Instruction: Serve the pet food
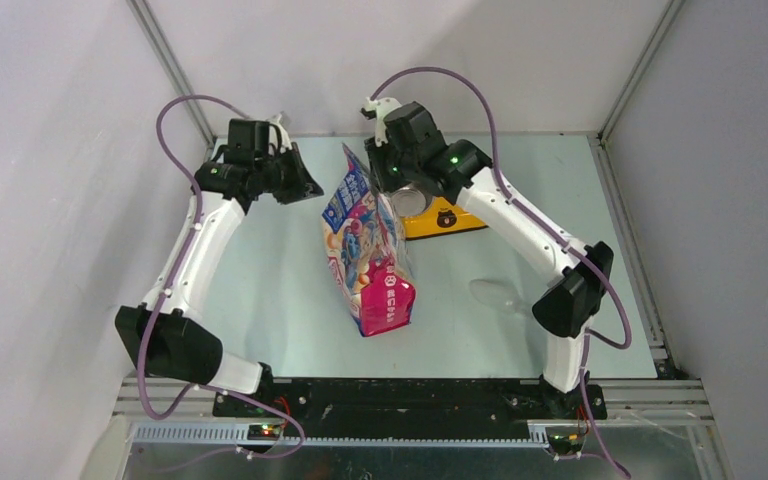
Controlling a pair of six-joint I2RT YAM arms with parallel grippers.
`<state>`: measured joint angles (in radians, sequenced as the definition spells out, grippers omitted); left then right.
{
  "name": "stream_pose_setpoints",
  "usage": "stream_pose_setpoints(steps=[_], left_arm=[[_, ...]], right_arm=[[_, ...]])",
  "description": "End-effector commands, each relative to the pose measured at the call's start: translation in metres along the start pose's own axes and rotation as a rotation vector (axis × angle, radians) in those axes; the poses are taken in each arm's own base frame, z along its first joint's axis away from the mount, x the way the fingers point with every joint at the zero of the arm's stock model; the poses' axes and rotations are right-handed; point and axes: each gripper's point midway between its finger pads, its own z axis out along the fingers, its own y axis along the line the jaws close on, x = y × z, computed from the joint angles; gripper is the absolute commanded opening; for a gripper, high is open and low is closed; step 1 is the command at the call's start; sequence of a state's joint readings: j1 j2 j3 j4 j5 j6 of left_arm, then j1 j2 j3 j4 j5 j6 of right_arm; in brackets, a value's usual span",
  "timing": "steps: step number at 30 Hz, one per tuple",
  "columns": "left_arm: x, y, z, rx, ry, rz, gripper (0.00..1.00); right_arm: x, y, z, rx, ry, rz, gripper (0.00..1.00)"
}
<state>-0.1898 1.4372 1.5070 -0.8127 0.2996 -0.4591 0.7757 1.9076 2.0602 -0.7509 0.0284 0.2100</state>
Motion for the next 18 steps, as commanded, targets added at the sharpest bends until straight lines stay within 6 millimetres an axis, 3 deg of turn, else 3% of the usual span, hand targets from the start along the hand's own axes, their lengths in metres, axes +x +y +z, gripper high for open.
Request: stream_pose_setpoints(steps=[1, 3, 4, 6, 8, 12, 18], left_arm=[[-0.003, -0.021, -0.015, 0.104, -0.033, 0.026, 0.00], [-0.005, -0.041, -0.018, 0.213, -0.038, 0.007, 0.13], [-0.004, -0.050, -0.020, 0.265, -0.026, 0.001, 0.31], [-0.011, -0.062, -0.023, 0.315, -0.041, -0.008, 0.47], [-0.019, -0.071, -0.027, 0.347, -0.060, -0.001, 0.53], [-0.029, -0.085, -0.028, 0.394, -0.076, 0.010, 0.56], [-0.031, -0.096, -0.020, 0.388, -0.077, 0.032, 0.56]], right_arm=[[-0.017, -0.002, -0.019, -0.056, -0.063, 0.008, 0.25], [-0.017, 0.006, -0.020, -0.098, -0.059, 0.024, 0.30], [-0.018, 0.007, -0.020, -0.104, -0.061, 0.029, 0.30], [-0.023, 0.008, -0.022, -0.107, -0.074, 0.034, 0.30], [-0.029, 0.006, -0.023, -0.096, -0.090, 0.033, 0.30], [-0.036, -0.006, -0.023, -0.032, -0.113, 0.021, 0.29], [-0.033, -0.011, -0.025, 0.012, -0.112, -0.007, 0.18]])
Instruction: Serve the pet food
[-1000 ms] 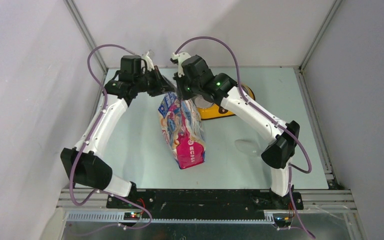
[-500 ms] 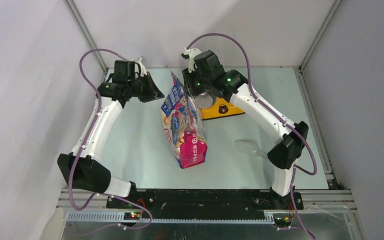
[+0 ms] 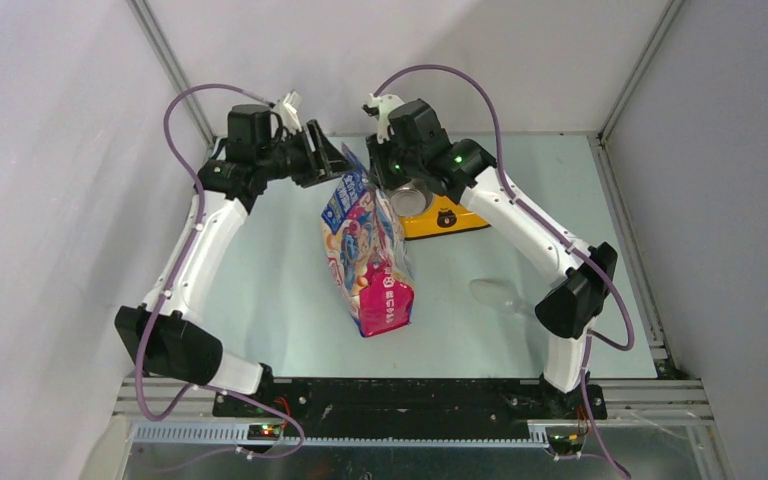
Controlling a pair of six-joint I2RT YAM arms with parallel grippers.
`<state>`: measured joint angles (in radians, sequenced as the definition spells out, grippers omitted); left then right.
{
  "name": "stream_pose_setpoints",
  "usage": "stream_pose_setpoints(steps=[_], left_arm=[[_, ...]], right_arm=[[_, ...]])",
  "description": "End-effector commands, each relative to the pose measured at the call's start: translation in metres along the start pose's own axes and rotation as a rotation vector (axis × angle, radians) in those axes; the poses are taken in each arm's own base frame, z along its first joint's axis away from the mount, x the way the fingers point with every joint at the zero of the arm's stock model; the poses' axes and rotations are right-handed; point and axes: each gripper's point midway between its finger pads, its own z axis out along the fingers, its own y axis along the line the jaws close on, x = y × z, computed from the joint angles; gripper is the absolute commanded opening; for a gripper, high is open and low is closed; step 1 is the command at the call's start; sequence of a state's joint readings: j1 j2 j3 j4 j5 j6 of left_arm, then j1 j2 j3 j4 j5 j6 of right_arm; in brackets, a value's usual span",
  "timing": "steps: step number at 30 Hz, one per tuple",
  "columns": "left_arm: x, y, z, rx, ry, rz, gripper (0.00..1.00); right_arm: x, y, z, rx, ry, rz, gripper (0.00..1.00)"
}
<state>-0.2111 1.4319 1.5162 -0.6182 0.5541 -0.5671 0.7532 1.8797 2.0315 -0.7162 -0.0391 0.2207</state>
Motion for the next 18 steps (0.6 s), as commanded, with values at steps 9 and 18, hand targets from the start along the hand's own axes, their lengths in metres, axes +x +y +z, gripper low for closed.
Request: stream_pose_setpoints(steps=[9, 18], left_arm=[[-0.006, -0.011, 0.020, -0.077, -0.017, 0.060, 0.48], [0.008, 0.002, 0.024, -0.121, 0.015, 0.026, 0.33]], right_arm=[[-0.020, -0.004, -0.021, 0.095, -0.080, -0.094, 0.00], [-0.014, 0.004, -0.022, 0.049, -0.061, -0.061, 0.00]])
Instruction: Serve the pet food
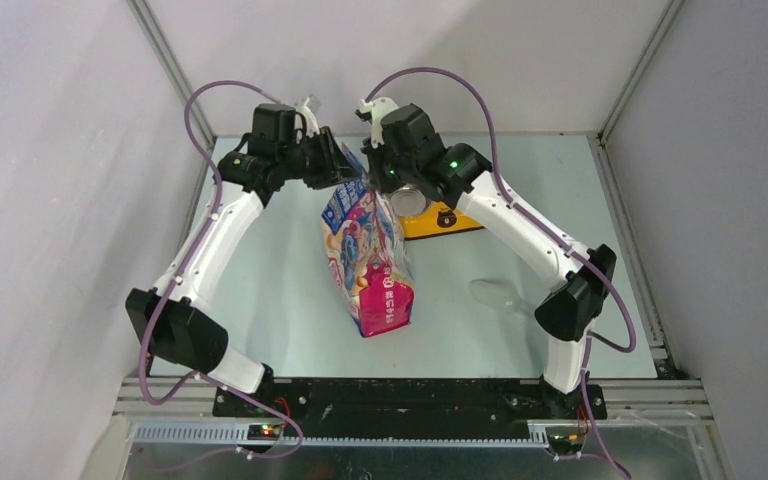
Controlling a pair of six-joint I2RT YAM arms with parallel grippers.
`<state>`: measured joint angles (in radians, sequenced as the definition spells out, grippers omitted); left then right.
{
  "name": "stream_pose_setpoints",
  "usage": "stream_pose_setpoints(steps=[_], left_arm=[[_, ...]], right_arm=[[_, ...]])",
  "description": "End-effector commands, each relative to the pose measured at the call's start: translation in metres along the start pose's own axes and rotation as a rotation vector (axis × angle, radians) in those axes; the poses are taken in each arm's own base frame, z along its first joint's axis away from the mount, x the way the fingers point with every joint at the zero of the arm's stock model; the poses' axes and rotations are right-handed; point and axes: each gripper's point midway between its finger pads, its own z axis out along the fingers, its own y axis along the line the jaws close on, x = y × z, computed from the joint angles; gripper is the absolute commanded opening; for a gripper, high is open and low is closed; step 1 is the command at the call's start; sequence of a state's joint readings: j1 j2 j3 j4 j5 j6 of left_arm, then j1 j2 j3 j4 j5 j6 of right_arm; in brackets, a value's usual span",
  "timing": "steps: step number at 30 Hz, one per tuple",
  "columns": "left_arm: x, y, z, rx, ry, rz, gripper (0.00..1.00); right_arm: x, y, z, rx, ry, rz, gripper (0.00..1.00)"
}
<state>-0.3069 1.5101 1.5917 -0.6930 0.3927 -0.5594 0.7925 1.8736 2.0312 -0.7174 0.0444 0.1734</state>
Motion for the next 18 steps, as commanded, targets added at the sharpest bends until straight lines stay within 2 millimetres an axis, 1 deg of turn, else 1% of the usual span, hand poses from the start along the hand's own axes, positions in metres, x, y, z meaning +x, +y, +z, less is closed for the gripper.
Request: stream_pose_setpoints(steps=[1, 9, 14, 17, 18], left_arm=[[-0.003, -0.004, -0.001, 0.006, -0.022, 0.006, 0.33], [-0.003, -0.019, 0.008, 0.094, 0.006, 0.009, 0.34], [0.003, -0.033, 0.010, 0.162, 0.033, -0.005, 0.36], [0.008, -0.045, 0.009, 0.235, 0.063, -0.014, 0.38], [0.009, -0.045, 0.009, 0.237, 0.064, -0.014, 0.38]], right_arm=[[-0.013, 0.000, -0.019, -0.005, -0.043, 0.010, 0.00], [-0.007, 0.002, -0.019, -0.014, -0.026, 0.021, 0.00], [-0.006, 0.000, -0.020, -0.010, -0.024, 0.023, 0.00], [-0.004, -0.001, -0.019, -0.007, -0.019, 0.025, 0.00], [-0.004, -0.002, -0.019, -0.007, -0.019, 0.025, 0.00]])
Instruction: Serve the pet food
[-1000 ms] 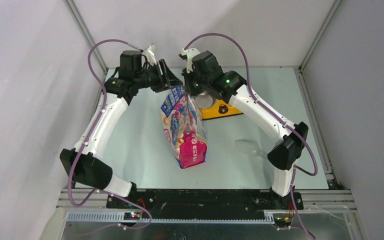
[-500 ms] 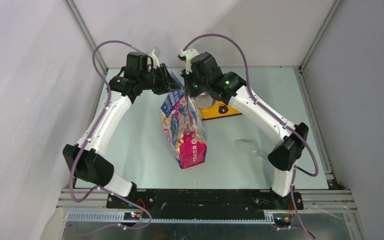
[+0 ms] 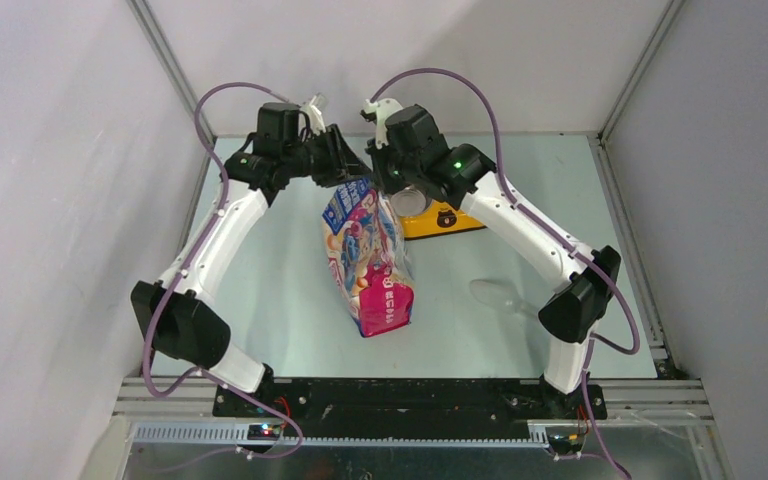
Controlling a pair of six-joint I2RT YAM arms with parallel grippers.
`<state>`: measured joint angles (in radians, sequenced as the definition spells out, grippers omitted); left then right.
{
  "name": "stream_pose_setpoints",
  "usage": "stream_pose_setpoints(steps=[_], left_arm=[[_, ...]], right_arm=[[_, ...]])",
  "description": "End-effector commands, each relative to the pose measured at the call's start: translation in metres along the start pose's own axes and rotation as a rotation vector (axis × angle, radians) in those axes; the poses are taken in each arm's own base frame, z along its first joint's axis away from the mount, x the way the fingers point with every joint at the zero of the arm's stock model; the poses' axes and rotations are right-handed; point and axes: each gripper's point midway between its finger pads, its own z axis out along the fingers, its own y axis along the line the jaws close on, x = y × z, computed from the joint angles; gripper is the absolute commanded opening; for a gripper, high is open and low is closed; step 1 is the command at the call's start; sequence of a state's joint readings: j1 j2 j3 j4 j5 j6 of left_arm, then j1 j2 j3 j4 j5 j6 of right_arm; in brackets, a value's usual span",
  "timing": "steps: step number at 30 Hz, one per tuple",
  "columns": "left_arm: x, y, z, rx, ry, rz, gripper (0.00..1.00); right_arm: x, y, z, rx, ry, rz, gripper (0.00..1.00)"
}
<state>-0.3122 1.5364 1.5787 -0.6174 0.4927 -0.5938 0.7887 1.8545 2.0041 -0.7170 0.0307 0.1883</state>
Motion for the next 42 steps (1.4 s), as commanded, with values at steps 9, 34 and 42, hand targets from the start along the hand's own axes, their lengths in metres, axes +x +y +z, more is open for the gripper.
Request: stream_pose_setpoints(steps=[9, 34, 42], left_arm=[[0.017, -0.012, -0.001, 0.043, 0.041, 0.015, 0.27], [0.037, 0.020, -0.007, -0.146, 0.086, 0.068, 0.00], [0.039, 0.057, -0.026, -0.341, 0.068, 0.083, 0.00]], right_arm=[[-0.007, -0.006, -0.016, 0.003, -0.022, 0.026, 0.00], [-0.002, -0.013, -0.012, 0.022, -0.009, 0.020, 0.00], [-0.041, -0.017, -0.023, 0.133, -0.126, -0.158, 0.00]])
